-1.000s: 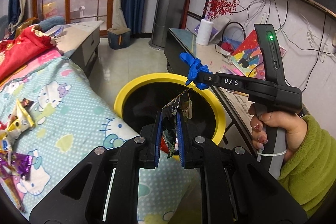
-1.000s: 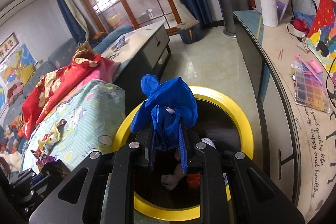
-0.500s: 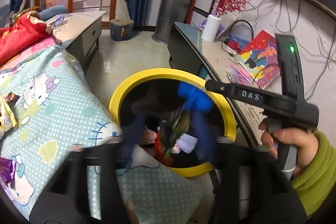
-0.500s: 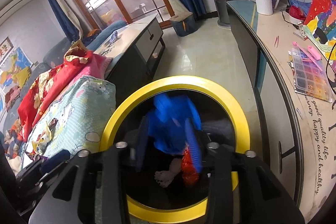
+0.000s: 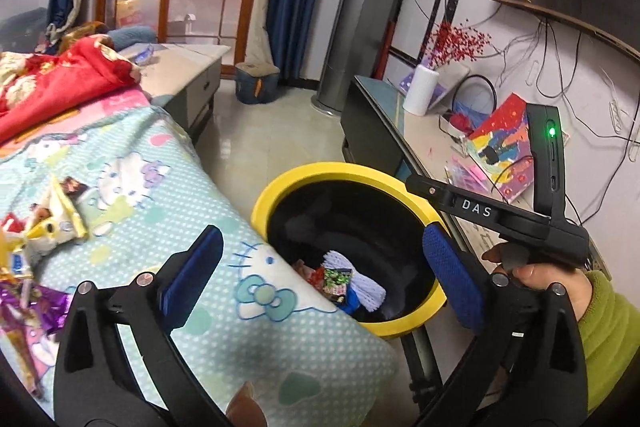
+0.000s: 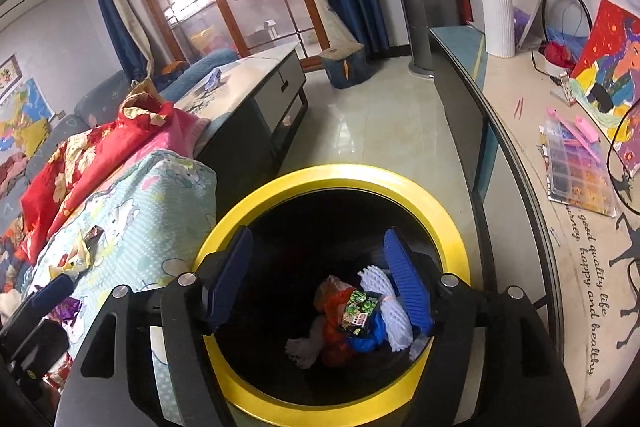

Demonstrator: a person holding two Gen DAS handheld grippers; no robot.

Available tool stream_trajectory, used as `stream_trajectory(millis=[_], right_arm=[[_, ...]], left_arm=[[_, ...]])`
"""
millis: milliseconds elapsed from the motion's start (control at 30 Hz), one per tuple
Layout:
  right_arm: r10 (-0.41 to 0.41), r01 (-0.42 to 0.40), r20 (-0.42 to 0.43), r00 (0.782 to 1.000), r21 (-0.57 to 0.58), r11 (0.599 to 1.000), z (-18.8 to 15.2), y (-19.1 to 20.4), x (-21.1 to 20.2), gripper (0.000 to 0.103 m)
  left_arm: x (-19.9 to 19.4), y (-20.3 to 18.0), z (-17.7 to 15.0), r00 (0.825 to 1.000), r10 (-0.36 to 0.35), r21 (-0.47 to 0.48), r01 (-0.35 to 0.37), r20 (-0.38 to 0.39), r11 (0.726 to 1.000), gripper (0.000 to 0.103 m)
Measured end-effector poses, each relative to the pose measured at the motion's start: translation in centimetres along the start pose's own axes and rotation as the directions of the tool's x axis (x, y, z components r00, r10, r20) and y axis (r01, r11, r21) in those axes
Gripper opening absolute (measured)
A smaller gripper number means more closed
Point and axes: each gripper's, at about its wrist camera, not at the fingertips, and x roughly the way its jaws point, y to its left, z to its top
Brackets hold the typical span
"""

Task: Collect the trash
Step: 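Open both tools to drop the bag and wrapper into the bin, then move both tools back to the remaining wrappers on the bed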

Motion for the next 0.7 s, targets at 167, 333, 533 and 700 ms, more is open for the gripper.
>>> stream_trajectory(millis=[167, 333, 533, 700], right_arm=[[0.011, -0.011, 0.016, 1.0, -0.023, 1.0, 0.2, 1.2, -0.6, 0.069], [0.027, -0.026, 0.022, 0.999, -0.052, 0.998, 0.1, 2.7, -1.1, 0.069], [0.057, -0.054, 0.025, 0.998, -0.099, 0.994, -0.1, 4.9, -1.6, 0.069], [0.082, -0.078, 0.025, 0.996, -0.136, 0.988, -0.4, 6.9, -2.0, 0.069]], left_arm=[[-1.9, 1.2, 0.1, 0.999, 0.044, -0.022, -0.043, 0.031, 0.999, 0.092], [-3.6, 2.4, 0.0, 0.995, 0.079, -0.06, -0.076, 0.059, 0.995, 0.092], [-5.5, 3.6, 0.3, 0.989, 0.12, -0.09, -0.112, 0.09, 0.99, 0.092], [-6.6, 4.7, 0.4, 0.983, 0.148, -0.117, -0.136, 0.107, 0.984, 0.092]])
